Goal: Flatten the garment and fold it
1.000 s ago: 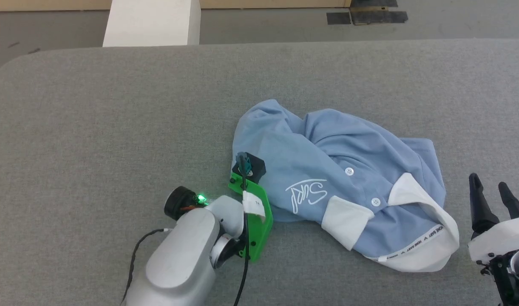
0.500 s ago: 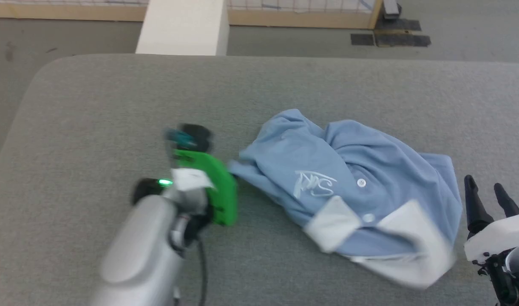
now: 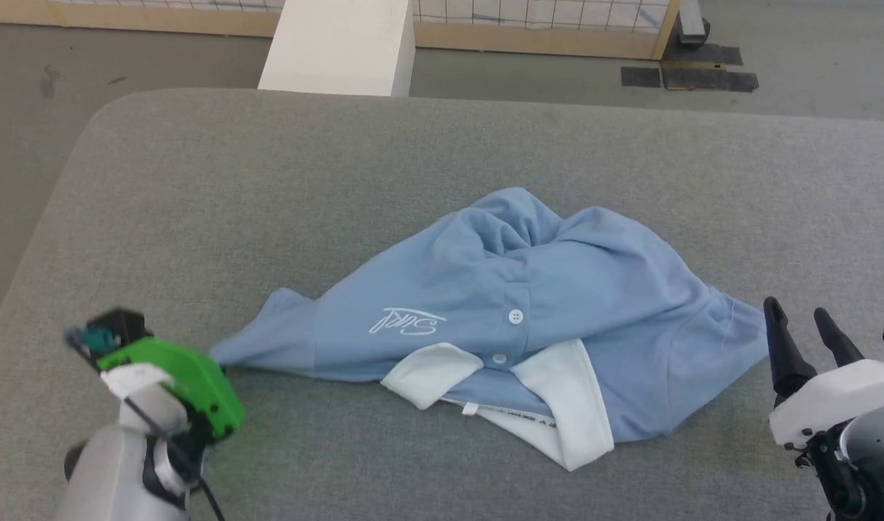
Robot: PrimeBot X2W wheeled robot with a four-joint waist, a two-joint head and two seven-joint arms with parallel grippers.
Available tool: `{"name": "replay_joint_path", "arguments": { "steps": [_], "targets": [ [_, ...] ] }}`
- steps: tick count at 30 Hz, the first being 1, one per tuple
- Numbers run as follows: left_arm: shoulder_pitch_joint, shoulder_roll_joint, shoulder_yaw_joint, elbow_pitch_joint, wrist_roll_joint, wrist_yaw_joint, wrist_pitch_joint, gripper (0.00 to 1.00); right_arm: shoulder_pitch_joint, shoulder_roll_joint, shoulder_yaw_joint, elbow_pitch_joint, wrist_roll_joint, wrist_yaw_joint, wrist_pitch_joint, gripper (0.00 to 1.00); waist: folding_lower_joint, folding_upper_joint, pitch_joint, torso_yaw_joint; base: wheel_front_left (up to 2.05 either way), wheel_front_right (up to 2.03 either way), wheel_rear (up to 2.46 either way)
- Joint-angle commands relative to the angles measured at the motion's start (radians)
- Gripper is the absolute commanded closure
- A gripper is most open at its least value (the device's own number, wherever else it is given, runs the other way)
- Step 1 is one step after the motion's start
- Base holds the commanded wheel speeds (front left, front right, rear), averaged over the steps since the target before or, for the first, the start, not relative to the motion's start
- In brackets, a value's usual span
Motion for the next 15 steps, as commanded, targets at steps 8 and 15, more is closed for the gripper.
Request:
{"name": "replay_joint_path", "arguments": {
  "steps": [8,15],
  "targets": [
    [0.046,-0.021,0.076,0.015,-0.088,-0.018,-0.063,0.0,-0.018,0.0,0.018,0.013,-0.003,0.003,0.003,0.0,0.0,0.0,0.0,-0.011,0.0,0.0,0.0],
    [0.081,-0.011,0.15,-0.152,-0.118,-0.076,-0.204,0.0,-0.013,0.0,0.019,0.024,-0.002,0.003,-0.002,0.0,0.0,0.0,-0.019,-0.014,0.0,0.0,0.0]
  ]
}}
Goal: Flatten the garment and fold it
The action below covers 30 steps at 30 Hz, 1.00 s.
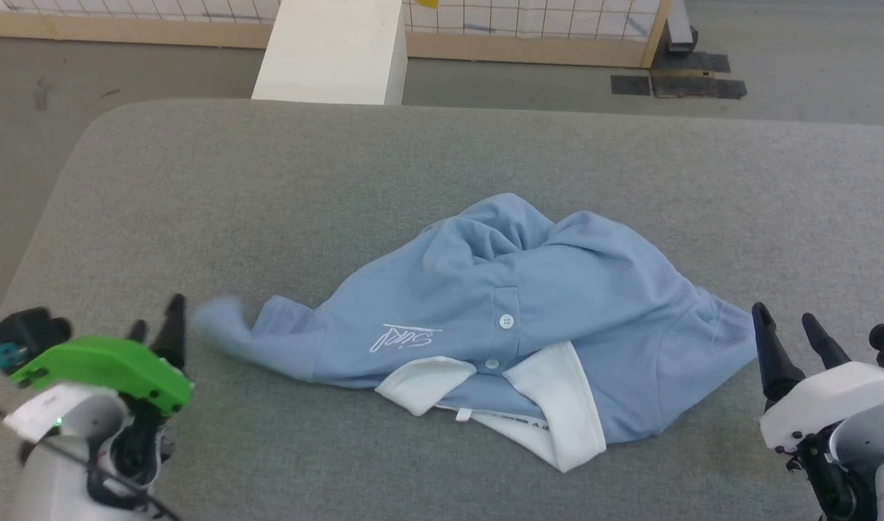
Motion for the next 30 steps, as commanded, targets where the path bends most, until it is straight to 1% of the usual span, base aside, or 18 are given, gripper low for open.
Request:
{"name": "replay_joint_path", "arguments": {
  "steps": [1,4,9,12,14,16,19,24,27,30],
  "targets": [
    [0.038,0.011,0.009,-0.026,0.009,-0.007,-0.034,0.0,-0.011,0.0,0.0,0.003,-0.001,0.003,-0.002,0.0,0.0,0.0,-0.005,-0.001,0.0,0.0,0.0],
    [0.078,0.014,0.022,-0.066,0.049,-0.018,-0.133,0.0,-0.007,0.0,0.0,0.006,0.003,0.003,-0.004,0.0,0.0,0.0,-0.01,-0.004,0.0,0.0,0.0],
    [0.131,0.002,0.001,-0.079,0.158,-0.057,-0.365,0.0,0.003,0.0,-0.009,0.008,0.002,0.003,-0.001,0.0,0.0,0.0,-0.008,-0.004,0.0,0.0,0.0],
    [0.144,-0.014,-0.02,-0.062,0.199,-0.072,-0.461,0.0,0.007,0.0,-0.022,0.009,-0.023,0.003,0.023,0.0,0.0,0.0,-0.004,-0.001,0.0,0.0,0.0],
    [0.145,-0.021,-0.028,-0.05,0.216,-0.08,-0.495,0.0,0.002,0.0,-0.03,0.007,-0.052,0.003,0.057,0.0,0.0,0.0,0.002,0.001,0.0,0.0,0.0],
    [0.14,-0.025,-0.034,-0.043,0.234,-0.085,-0.515,0.0,-0.019,0.0,-0.033,0.003,-0.089,0.003,0.111,0.0,0.0,0.0,0.01,0.002,0.0,0.0,0.0],
    [0.128,-0.032,-0.039,-0.039,0.253,-0.088,-0.529,0.0,-0.079,-0.017,-0.021,0.003,-0.158,0.003,0.237,0.0,0.0,0.0,0.032,0.004,0.0,0.0,0.0],
    [0.093,-0.045,-0.05,-0.039,0.273,-0.096,-0.538,0.0,-0.197,-0.088,0.016,0.031,-0.265,0.003,0.478,0.0,0.0,0.0,0.076,0.022,0.0,0.0,0.0],
    [0.067,-0.052,-0.058,-0.032,0.282,-0.105,-0.541,0.0,-0.242,-0.123,0.066,0.056,-0.279,0.003,0.602,0.0,0.0,0.0,0.102,0.038,0.0,0.0,0.0],
    [0.047,-0.061,-0.065,-0.026,0.287,-0.111,-0.542,0.0,-0.246,-0.152,0.122,0.081,-0.269,0.003,0.711,0.0,0.0,0.0,0.125,0.054,0.0,0.0,0.0]
  ]
}}
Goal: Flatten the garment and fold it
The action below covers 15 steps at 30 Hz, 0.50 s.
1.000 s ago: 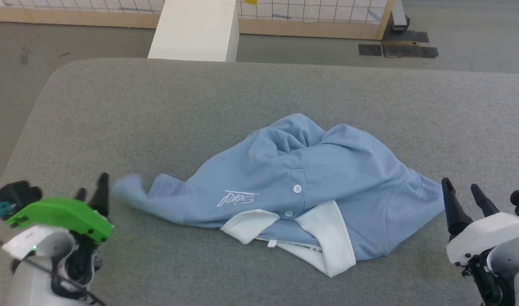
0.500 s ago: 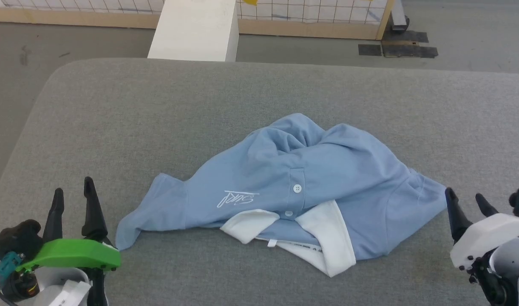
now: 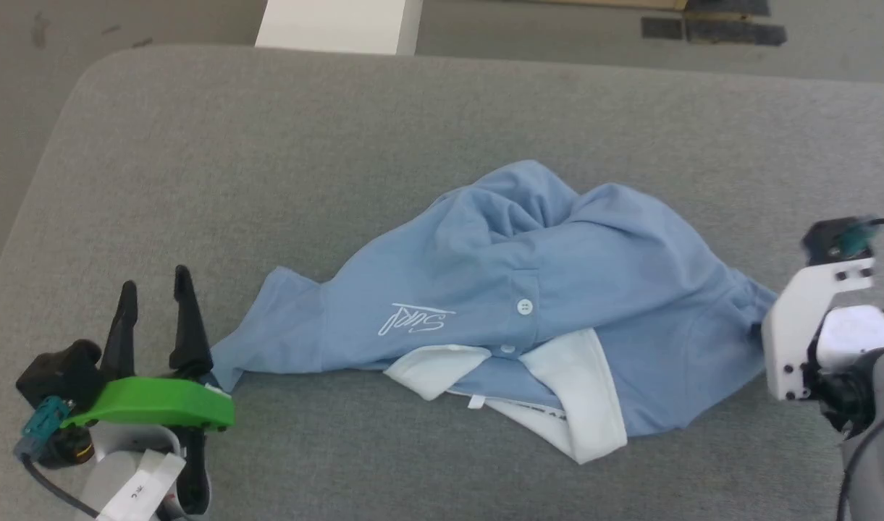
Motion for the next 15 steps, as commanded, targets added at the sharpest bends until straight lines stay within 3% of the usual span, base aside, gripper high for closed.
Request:
{"name": "replay_joint_path", "arguments": {
  "steps": [1,7,8,9,10,15],
  "targets": [
    [-0.019,-0.008,-0.003,0.005,0.01,-0.008,-0.007,0.0,0.002,-0.011,0.022,0.01,0.013,0.003,0.038,0.0,0.0,0.0,0.031,0.027,0.0,0.0,0.0],
    [-0.039,-0.015,-0.003,0.03,0.016,-0.021,-0.008,0.0,0.038,-0.044,0.113,0.029,0.083,0.003,0.148,0.0,0.0,0.0,0.052,0.038,0.0,0.0,0.0],
    [-0.04,-0.016,-0.001,0.032,0.016,-0.022,-0.008,0.0,0.039,-0.047,0.116,0.029,0.091,0.003,0.152,0.59,0.0,0.0,0.051,0.037,0.0,0.0,0.0],
    [-0.04,-0.016,0.0,0.035,0.017,-0.024,-0.009,0.0,0.036,-0.051,0.117,0.023,0.1,0.003,0.142,0.87,0.0,0.0,0.05,0.034,0.0,0.0,0.0],
    [-0.041,-0.015,0.001,0.037,0.018,-0.025,-0.009,0.0,0.031,-0.056,0.114,0.018,0.105,0.003,0.13,1.0,0.0,0.0,0.048,0.03,0.0,0.0,0.0],
    [-0.041,-0.014,0.007,0.043,0.027,-0.029,-0.009,0.0,-0.009,-0.074,0.038,-0.018,0.113,0.003,0.035,1.0,0.0,0.0,0.023,0.004,0.0,0.0,0.0]
  ]
}}
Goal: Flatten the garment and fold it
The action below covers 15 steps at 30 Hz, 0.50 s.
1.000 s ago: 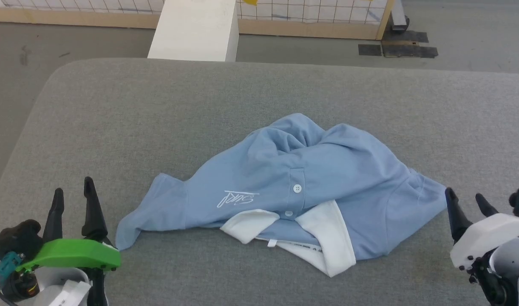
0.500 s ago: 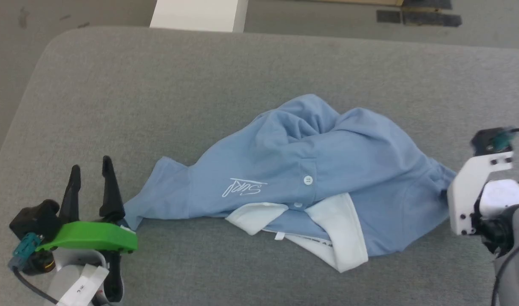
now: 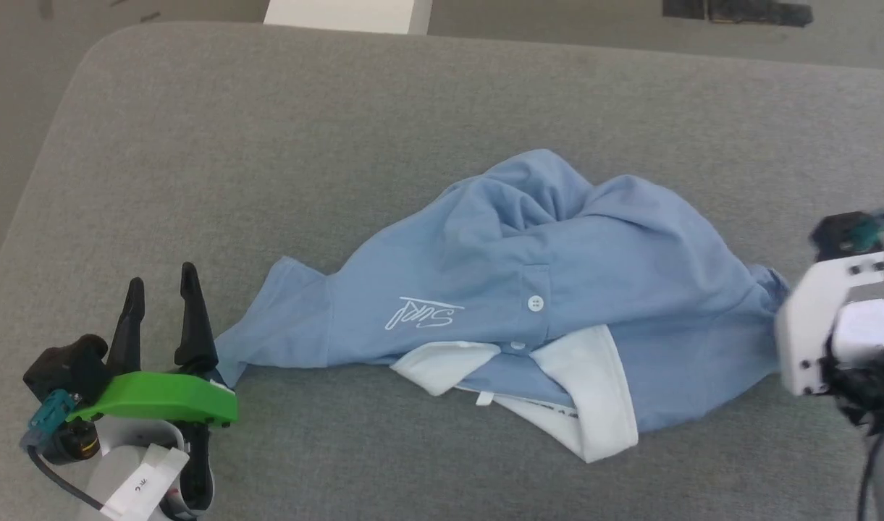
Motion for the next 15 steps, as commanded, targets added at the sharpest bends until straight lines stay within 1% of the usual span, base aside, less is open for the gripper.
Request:
{"name": "replay_joint_path", "arguments": {
  "steps": [1,4,9,12,15],
  "targets": [
    [-0.013,0.0,0.002,0.004,0.016,-0.006,-0.007,0.0,-0.013,-0.004,-0.03,-0.01,0.001,-0.001,-0.023,1.0,-0.0001,0.0,-0.019,-0.018,0.0,0.0,0.0],
    [-0.007,-0.002,0.005,0.004,0.018,-0.007,-0.007,0.0,-0.006,0.005,-0.116,-0.05,-0.02,-0.001,-0.054,1.0,-0.0001,0.0,-0.038,-0.035,0.0,0.0,0.0],
    [0.001,-0.006,0.002,0.003,0.018,-0.009,-0.007,0.0,0.078,0.043,-0.266,-0.08,-0.052,-0.001,-0.029,1.0,-0.0001,0.0,-0.054,-0.051,0.0,0.0,0.0],
    [0.003,-0.005,0.0,0.006,0.015,-0.012,-0.007,0.0,0.146,0.096,-0.329,-0.066,-0.05,-0.001,0.0,1.0,-0.0001,0.0,-0.055,-0.055,0.0,0.0,0.0],
    [0.003,-0.004,-0.001,0.008,0.011,-0.012,-0.007,0.0,0.182,0.146,-0.363,-0.051,-0.046,-0.001,-0.002,1.0,-0.0001,0.0,-0.051,-0.059,0.0,0.0,0.0]
  ]
}}
